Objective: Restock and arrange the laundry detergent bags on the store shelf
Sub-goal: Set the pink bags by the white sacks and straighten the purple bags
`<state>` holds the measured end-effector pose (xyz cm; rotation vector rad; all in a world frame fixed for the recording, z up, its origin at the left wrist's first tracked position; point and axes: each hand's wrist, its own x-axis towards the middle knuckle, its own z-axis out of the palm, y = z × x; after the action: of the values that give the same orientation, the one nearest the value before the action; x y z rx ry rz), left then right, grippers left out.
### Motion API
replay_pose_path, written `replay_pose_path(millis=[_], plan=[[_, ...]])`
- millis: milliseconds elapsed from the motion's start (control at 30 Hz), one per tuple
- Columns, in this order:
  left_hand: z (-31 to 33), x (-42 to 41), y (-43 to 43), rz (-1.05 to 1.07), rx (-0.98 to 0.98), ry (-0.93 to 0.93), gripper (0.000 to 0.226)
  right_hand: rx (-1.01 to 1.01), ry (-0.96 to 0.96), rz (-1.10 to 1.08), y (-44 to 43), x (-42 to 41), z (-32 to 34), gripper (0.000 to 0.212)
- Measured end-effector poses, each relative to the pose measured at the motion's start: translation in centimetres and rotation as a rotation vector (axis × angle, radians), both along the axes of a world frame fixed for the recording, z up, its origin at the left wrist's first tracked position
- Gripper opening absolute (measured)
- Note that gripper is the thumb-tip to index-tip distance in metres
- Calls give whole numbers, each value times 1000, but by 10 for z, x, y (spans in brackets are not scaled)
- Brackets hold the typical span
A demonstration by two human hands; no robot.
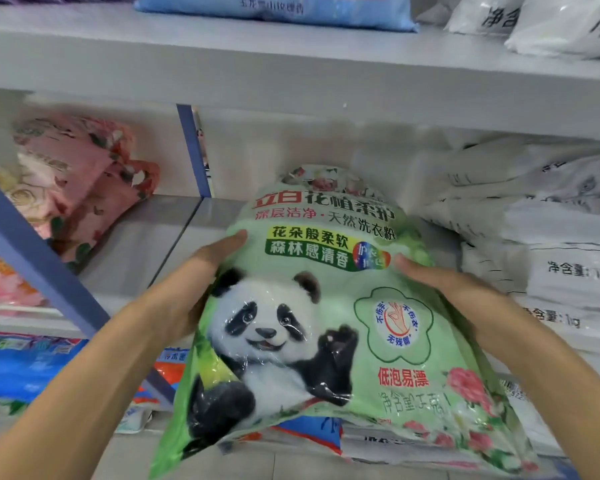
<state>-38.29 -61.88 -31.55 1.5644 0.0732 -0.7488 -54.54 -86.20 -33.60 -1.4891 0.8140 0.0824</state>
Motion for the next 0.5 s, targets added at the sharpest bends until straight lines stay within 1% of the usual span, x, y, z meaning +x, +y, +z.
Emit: replay_pose_path(millis=[33, 67, 100, 133, 167, 200, 233, 300, 333, 367, 400, 467, 500], plan=[[2, 2, -2, 39, -7, 3, 45, 67, -14, 91, -10, 6, 25, 93], [6, 7, -9, 45, 18, 28, 44, -18, -44, 110, -15, 8, 25, 86], [8, 9, -11, 25, 41, 55, 46, -48, -93, 72, -13, 20, 21, 76], [7, 12, -13, 6, 52, 55, 52, 38, -137, 18, -12, 30, 17, 69], [8, 13, -14, 7, 63, 36, 58, 72, -126, -54, -8, 38, 19, 68], [7, 14, -12, 28, 70, 0, 60, 134, -150, -60, -12, 36, 15, 66], [7, 15, -9, 62, 72, -49, 57, 176, -175, -60, -12, 38, 13, 59], [2, 12, 1, 105, 48, -141, 49, 201, -254, -71, -10, 34, 6, 33], [-2, 9, 8, 117, 10, -176, 50, 206, -324, -81, -7, 31, 3, 24], [-6, 6, 14, 116, -31, -192, 53, 212, -364, -96, -4, 29, -1, 23], [-12, 6, 20, 118, -71, -215, 55, 194, -378, -84, -6, 30, -5, 29], [-19, 13, 24, 108, -77, -200, 51, 120, -331, -3, -10, 41, -8, 50], [-18, 15, 23, 79, -48, -149, 48, 54, -260, 35, -15, 47, -8, 59]])
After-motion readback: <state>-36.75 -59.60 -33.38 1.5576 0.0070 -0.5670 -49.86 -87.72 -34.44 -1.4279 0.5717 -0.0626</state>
